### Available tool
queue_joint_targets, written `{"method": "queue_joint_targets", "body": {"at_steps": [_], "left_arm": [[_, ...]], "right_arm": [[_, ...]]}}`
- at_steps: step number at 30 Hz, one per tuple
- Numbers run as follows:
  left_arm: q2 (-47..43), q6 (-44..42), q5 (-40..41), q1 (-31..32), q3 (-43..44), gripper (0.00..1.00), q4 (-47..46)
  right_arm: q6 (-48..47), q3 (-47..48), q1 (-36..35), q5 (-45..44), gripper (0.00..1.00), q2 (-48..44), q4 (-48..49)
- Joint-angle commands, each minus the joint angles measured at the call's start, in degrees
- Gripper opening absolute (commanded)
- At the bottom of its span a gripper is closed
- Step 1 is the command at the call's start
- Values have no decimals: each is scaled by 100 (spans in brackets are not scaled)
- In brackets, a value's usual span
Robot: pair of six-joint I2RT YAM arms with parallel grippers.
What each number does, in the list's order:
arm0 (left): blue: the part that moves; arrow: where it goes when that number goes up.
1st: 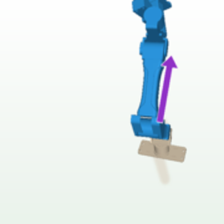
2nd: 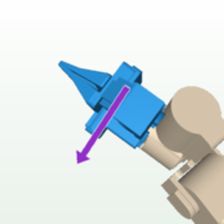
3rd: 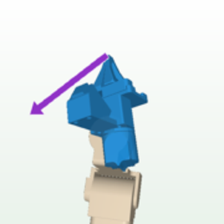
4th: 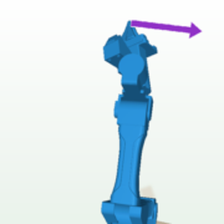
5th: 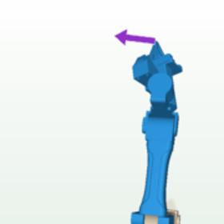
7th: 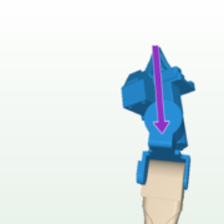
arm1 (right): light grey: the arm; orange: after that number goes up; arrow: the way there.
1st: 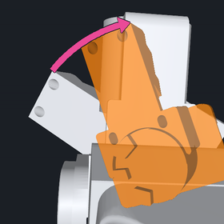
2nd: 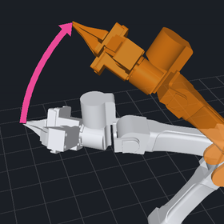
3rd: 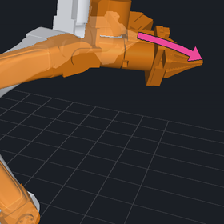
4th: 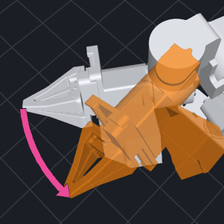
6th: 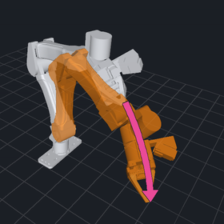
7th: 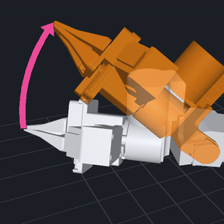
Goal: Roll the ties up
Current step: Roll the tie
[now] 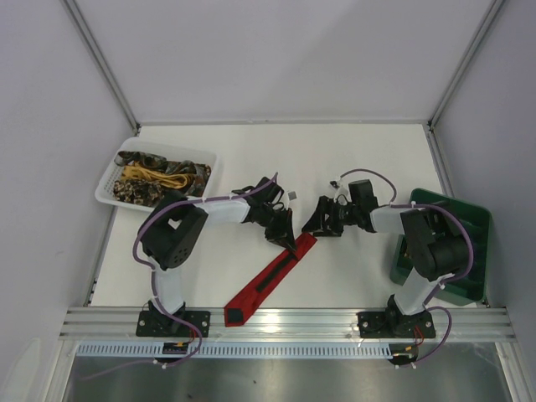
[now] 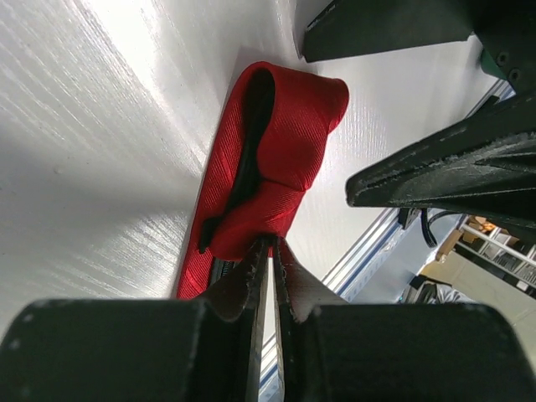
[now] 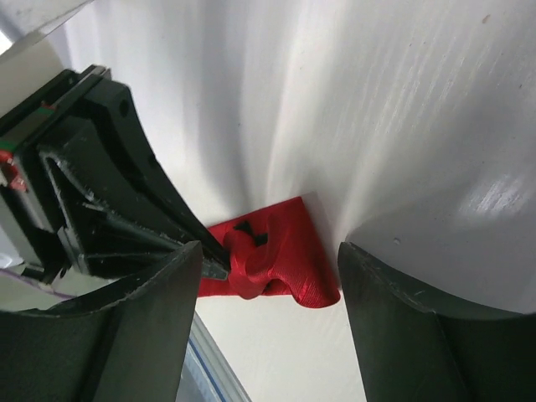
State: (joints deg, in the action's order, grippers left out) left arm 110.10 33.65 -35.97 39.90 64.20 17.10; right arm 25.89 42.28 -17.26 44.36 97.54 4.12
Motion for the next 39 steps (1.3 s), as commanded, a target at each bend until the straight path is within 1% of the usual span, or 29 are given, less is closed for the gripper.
{"method": "queue_joint_targets", "body": {"at_steps": [1, 4, 7, 10, 12, 15, 18, 19, 21, 22, 24, 28, 30, 33, 34, 39], "left_arm": [[310, -165, 687, -26, -22, 13, 206], [327, -210, 687, -44, -13, 13, 241], [371, -262, 679, -61, 22, 12, 267], [398, -271, 661, -61, 31, 12, 258], [407, -280, 644, -52, 31, 12, 267], [398, -324, 661, -70, 31, 12, 285], [406, -341, 679, -79, 13, 12, 294], [407, -350, 661, -88, -4, 12, 294], [407, -359, 661, -88, -13, 12, 294], [415, -368, 670, -88, -22, 12, 294], [433, -385, 670, -88, -31, 12, 285], [451, -412, 687, -96, -31, 12, 294], [459, -420, 687, -105, -13, 12, 302], [459, -429, 687, -105, 4, 11, 311], [442, -429, 696, -105, 4, 11, 311], [389, -438, 766, -140, -40, 11, 355]], "right_arm": [[56, -395, 134, 344, 71, 178, 1176], [188, -720, 152, 459, 69, 222, 1633], [171, -958, 161, 468, 66, 266, 1845], [144, -1134, 179, 380, 64, 231, 1872], [162, -1065, 179, 398, 63, 248, 1768], [74, -1046, 170, 276, 59, 152, 1654], [127, -1064, 170, 328, 52, 134, 1741], [118, -1029, 179, 302, 47, 108, 1672], [74, -994, 179, 302, 44, 11, 1610], [83, -968, 170, 319, 41, -24, 1531], [118, -897, 170, 319, 39, -173, 1487], [162, -757, 100, 302, 23, -428, 1259], [171, -661, -14, 275, 7, -559, 1101], [250, -599, -181, 188, 5, -823, 968], [267, -581, -321, 126, 0, -894, 855], [215, -467, -743, -330, 0, -1307, 153]]}}
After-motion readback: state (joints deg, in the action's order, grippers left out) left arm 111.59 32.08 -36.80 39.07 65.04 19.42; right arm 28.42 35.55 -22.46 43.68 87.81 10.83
